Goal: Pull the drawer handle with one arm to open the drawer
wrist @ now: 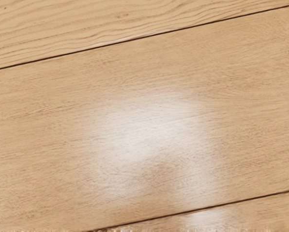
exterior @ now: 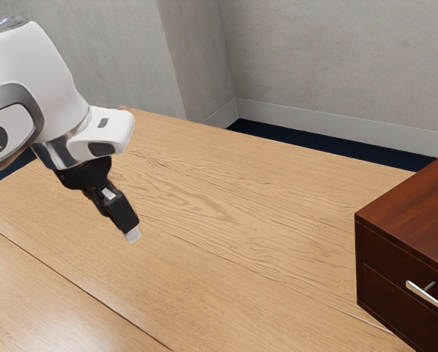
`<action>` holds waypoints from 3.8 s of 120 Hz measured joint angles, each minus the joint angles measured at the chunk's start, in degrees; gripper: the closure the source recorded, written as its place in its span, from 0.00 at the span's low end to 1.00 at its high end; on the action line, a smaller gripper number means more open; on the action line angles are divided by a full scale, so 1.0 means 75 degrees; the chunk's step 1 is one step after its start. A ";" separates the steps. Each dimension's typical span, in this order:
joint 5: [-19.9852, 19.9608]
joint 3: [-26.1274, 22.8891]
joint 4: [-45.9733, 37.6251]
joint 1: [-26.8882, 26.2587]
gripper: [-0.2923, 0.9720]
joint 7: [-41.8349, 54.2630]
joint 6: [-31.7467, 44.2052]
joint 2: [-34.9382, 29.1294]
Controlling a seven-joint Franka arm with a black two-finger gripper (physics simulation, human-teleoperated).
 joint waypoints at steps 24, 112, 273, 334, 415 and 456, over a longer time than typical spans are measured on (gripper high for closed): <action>0.0029 -0.0275 -0.0498 -0.0814 0.23 0.0080 -0.0200 -0.0207; 0.0002 -0.1981 -0.1131 -0.3826 0.23 0.5319 0.1146 -0.1451; -0.0190 -0.2029 -0.0433 -0.3394 0.23 0.6656 0.5588 0.1718; -0.0012 -0.2009 0.0212 -0.3234 0.23 0.6484 0.5866 0.2586; 0.0055 -0.1818 0.0836 -0.2952 0.23 0.6380 0.5944 0.3617; 0.0346 -0.1707 0.0978 -0.3050 0.23 0.6362 0.6041 0.3859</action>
